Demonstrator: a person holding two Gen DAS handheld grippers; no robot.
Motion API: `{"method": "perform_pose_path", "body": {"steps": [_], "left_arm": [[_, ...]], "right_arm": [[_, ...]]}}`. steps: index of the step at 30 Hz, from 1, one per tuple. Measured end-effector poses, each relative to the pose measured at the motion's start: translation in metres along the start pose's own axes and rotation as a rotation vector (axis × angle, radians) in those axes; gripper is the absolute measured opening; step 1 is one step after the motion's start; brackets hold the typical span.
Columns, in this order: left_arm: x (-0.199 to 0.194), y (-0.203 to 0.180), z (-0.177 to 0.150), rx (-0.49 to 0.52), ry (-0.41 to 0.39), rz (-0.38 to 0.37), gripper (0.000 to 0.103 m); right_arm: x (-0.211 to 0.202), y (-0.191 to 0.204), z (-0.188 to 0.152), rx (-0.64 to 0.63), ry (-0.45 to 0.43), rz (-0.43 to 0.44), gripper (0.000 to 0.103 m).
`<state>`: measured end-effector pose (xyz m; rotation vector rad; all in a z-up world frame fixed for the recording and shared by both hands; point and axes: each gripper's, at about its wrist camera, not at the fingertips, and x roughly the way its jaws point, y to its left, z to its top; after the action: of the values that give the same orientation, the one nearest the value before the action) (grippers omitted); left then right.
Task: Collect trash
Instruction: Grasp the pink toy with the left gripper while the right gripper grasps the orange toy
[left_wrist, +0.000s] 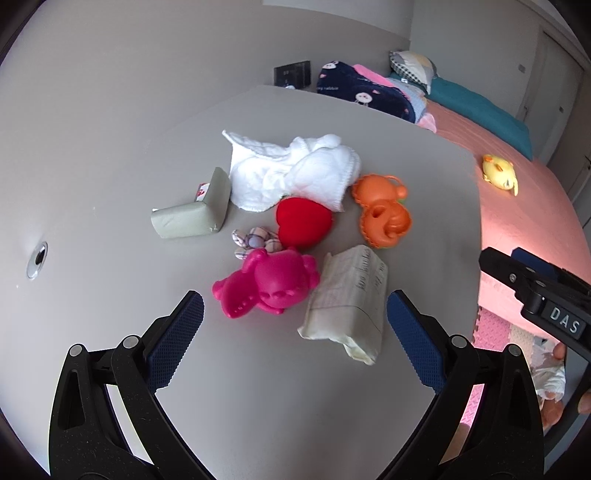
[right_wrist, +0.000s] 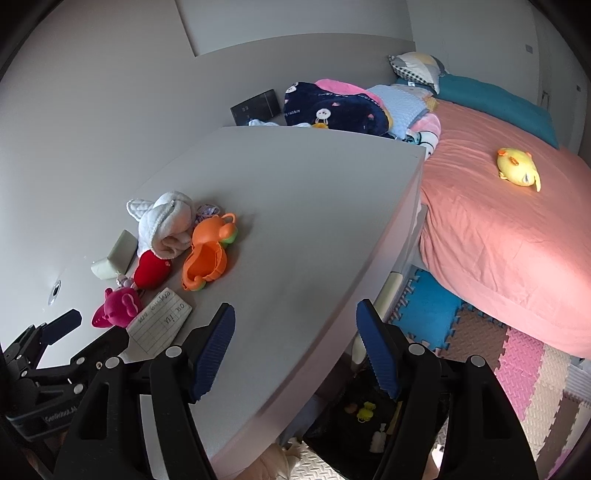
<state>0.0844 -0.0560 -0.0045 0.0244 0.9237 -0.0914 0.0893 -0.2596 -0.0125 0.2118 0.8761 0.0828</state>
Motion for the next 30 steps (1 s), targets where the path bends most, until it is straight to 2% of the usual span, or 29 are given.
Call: {"method": "perform_pose_path", "body": {"steps": [10,16,23,30], "left_arm": [[0.027,0.025,0.01,-0.093,0.037,0.02,0.095],[0.039,0.031,0.006,-0.107,0.068,-0.003,0.084],[0.037,0.03,0.003,-0.102,0.035,-0.031,0.069],[0.036,0.03,0.003,-0.107,0.016,-0.019,0.069]], "right_arm": [[0.025,0.01,0.011,-0.014,0.02,0.023,0.069],[0.038,0.023,0.018,-0.037,0.023,0.041,0.069],[0.053,0.04,0.024,-0.053,0.037,0.076,0.069],[0.067,0.055,0.033,-0.043,0.042,0.102,0.069]]}}
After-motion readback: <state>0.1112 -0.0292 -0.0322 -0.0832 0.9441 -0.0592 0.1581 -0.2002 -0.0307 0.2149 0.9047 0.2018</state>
